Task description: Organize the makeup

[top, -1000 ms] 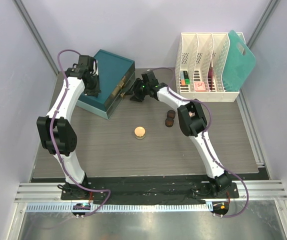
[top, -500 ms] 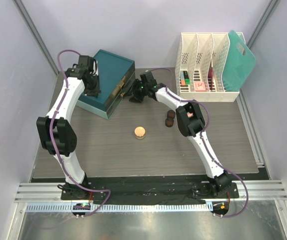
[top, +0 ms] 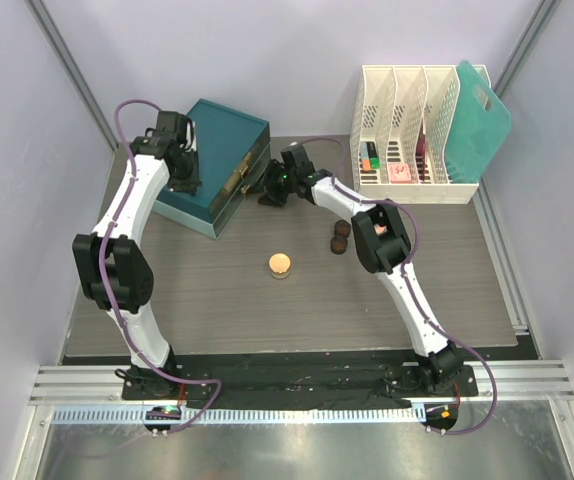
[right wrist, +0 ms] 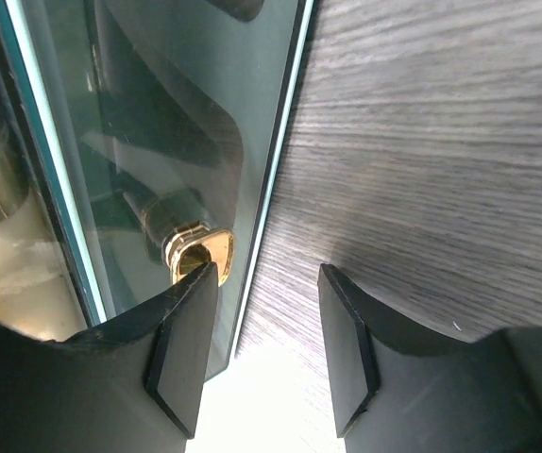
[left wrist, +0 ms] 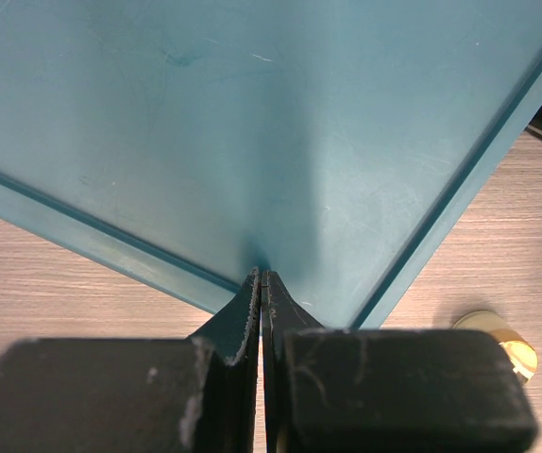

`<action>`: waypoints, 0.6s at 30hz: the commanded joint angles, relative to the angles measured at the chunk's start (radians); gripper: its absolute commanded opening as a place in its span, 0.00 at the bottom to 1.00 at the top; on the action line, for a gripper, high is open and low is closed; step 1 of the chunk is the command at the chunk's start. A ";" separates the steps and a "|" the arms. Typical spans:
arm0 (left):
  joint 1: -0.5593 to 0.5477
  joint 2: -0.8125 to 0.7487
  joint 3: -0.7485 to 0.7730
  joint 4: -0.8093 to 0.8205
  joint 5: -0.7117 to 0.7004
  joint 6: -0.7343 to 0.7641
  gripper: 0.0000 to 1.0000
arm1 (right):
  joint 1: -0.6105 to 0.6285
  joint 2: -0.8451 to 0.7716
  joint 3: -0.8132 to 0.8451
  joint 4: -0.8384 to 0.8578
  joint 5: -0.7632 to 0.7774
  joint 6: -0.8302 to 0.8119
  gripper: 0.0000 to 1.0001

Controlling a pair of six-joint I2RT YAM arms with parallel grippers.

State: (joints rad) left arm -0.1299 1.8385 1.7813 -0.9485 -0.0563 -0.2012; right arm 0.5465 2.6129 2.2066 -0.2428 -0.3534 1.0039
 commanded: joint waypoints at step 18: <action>0.000 0.013 -0.028 -0.084 -0.007 0.008 0.00 | 0.007 -0.123 -0.061 0.261 -0.076 0.041 0.54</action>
State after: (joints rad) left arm -0.1299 1.8385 1.7813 -0.9485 -0.0593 -0.2016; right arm 0.5480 2.5477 2.0865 -0.0307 -0.4149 1.0294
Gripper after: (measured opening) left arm 0.002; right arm 0.544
